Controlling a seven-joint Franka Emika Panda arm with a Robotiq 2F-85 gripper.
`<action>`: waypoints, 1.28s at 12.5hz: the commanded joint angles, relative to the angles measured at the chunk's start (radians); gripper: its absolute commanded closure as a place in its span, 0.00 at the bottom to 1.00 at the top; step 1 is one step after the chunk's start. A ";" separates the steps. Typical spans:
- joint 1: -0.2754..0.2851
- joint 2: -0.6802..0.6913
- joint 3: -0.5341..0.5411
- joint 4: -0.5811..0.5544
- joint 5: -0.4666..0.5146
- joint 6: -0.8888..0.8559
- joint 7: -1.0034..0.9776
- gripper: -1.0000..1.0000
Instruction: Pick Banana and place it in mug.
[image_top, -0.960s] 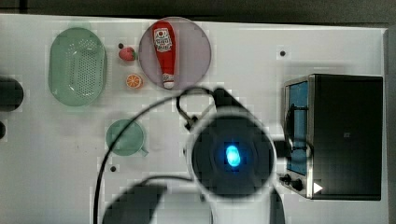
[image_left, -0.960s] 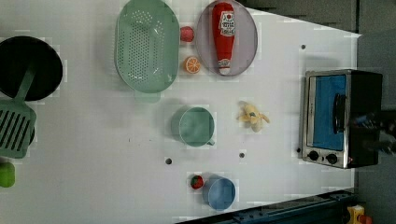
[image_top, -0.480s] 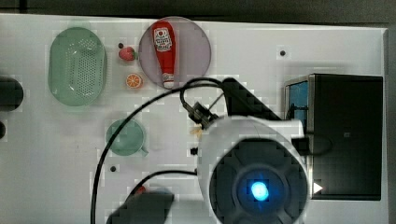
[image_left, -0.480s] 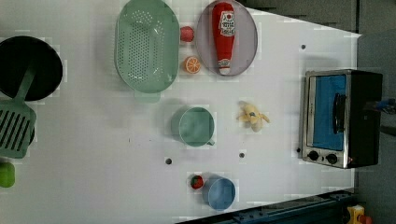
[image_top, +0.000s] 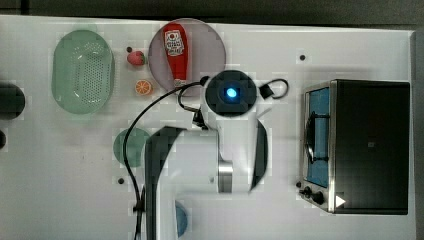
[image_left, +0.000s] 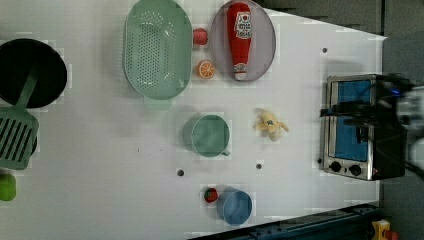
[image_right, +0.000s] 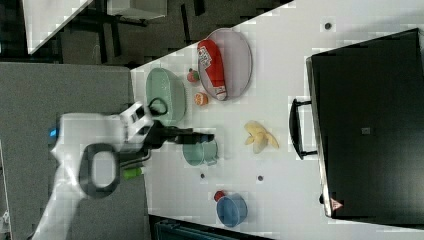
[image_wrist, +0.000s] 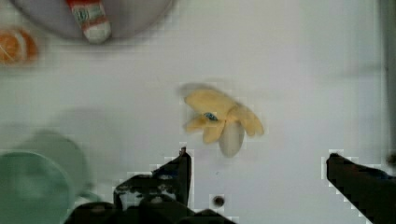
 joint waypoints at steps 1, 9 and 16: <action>-0.002 0.078 -0.016 -0.037 0.023 0.088 -0.421 0.00; -0.001 0.296 -0.009 -0.159 0.021 0.436 -0.579 0.00; -0.003 0.347 -0.019 -0.205 0.021 0.557 -0.588 0.40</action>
